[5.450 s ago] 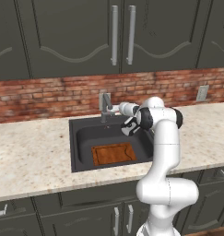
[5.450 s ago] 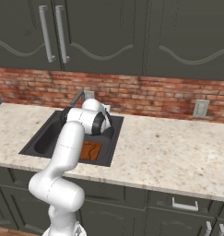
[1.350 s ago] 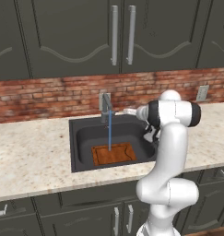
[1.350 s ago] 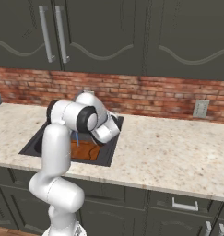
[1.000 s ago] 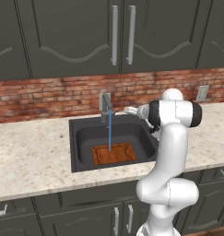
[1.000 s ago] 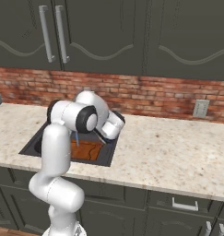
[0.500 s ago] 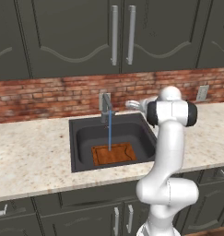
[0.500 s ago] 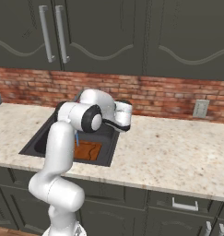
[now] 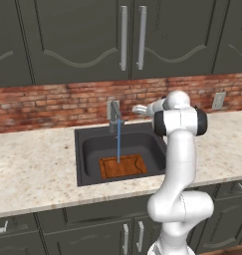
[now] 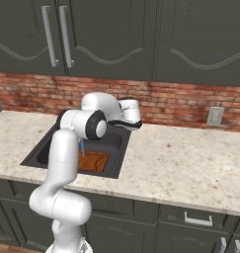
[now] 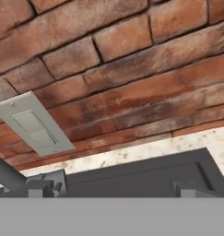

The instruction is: Turn on the sink faucet with hot water and rinse the cutting board for ten seconds, then turn off the faucet. Push the cutting board to reach the water if necessary.

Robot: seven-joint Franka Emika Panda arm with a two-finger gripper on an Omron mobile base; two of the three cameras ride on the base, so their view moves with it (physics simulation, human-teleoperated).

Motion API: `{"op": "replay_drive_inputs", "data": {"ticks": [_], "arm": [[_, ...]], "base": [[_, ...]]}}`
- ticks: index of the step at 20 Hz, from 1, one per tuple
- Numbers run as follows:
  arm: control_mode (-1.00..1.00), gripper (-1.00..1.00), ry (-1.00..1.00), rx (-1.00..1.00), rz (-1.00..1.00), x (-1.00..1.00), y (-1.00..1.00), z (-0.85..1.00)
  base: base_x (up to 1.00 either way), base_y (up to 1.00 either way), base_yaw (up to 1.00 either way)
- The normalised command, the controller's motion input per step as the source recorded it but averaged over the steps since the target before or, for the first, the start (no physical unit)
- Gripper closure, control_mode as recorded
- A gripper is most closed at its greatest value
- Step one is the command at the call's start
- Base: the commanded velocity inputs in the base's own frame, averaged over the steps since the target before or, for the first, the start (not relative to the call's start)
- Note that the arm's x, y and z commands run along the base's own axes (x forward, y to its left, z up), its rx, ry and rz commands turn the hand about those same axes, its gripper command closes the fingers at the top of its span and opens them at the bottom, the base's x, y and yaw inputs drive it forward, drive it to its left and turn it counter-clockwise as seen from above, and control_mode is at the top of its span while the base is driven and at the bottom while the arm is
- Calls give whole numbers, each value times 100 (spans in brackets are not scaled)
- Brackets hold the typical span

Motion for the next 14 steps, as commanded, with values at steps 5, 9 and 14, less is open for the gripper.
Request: {"op": "replay_drive_inputs", "data": {"ticks": [5,9,14], "arm": [[-100,-100,0,0,3,0,0,-2],[-100,-100,0,0,2,0,0,-1],[-100,-100,0,0,2,0,0,0]], "base": [[0,0,0],[0,0,0],[0,0,0]]}}
